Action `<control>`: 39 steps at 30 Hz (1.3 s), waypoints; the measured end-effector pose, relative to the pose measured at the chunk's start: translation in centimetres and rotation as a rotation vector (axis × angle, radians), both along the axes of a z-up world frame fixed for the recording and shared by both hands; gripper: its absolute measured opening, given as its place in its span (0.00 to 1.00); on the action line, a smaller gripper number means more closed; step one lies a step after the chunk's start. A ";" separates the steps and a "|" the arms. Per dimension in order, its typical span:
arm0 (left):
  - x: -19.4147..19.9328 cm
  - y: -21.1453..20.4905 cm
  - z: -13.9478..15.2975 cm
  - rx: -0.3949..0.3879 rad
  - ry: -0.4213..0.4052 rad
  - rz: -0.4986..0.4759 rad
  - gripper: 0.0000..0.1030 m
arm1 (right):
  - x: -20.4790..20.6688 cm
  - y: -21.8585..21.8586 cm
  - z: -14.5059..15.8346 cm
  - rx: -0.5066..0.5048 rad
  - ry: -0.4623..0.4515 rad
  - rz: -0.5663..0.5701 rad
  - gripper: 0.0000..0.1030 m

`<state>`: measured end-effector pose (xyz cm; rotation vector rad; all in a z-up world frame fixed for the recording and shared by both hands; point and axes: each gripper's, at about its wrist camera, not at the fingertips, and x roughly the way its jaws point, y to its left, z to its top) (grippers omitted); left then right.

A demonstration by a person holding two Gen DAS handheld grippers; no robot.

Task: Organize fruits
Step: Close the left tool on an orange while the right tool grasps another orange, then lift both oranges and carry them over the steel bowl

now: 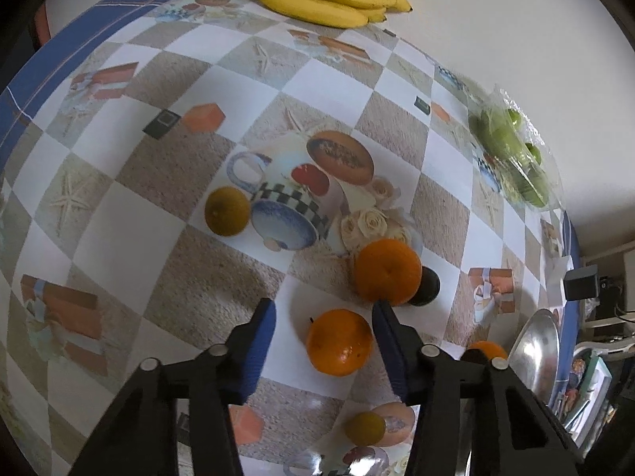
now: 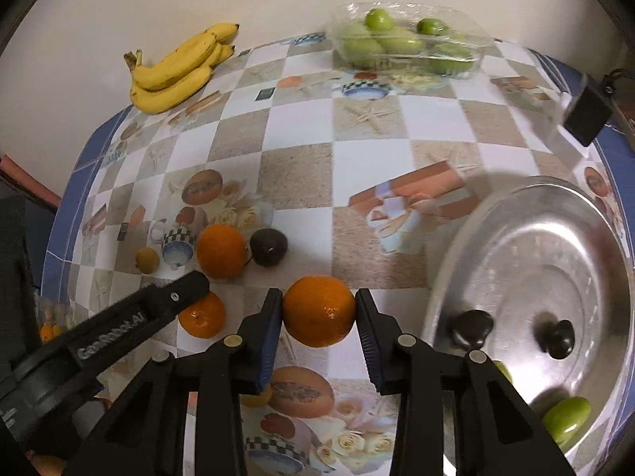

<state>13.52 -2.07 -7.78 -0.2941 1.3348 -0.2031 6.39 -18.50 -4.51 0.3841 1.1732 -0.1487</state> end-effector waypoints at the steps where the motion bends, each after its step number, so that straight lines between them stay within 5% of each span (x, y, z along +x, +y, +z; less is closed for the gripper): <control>1: -0.1 -0.2 0.0 0.002 0.001 -0.005 0.49 | -0.1 -0.2 0.2 0.007 -0.005 -0.005 0.37; 7: -0.6 -1.2 0.3 0.025 -0.010 -0.027 0.35 | -0.6 -0.9 1.0 0.027 -0.027 -0.022 0.37; 25: -1.9 -2.6 5.1 0.018 -0.156 -0.053 0.35 | -2.1 -1.8 3.4 0.022 -0.077 -0.042 0.37; 39: -4.7 -8.1 6.7 0.043 -0.220 -0.178 0.35 | -3.8 -5.6 3.6 -0.021 -0.062 -0.141 0.37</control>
